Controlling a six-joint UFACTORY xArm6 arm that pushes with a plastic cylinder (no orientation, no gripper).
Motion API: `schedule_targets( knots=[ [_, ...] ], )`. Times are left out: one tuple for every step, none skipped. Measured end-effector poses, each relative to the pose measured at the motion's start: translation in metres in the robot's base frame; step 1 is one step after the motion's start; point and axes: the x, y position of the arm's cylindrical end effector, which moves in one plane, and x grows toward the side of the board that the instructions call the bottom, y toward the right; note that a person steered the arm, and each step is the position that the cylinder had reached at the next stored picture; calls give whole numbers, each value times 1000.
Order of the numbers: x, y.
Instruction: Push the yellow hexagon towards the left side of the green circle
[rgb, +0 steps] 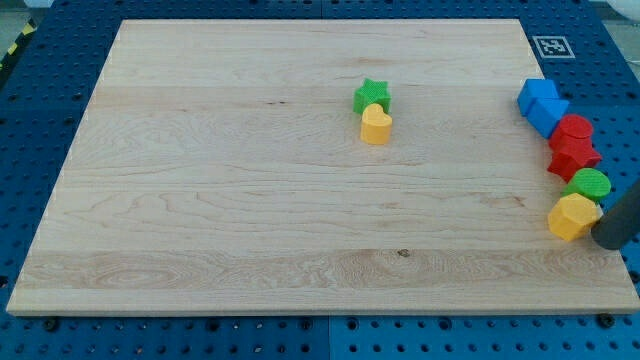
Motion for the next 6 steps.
schedule_targets(
  knots=[
    [0, 1],
    [-2, 0],
    [-12, -33],
    [-15, -65],
    [-14, -63],
    [-5, -34]
  ],
)
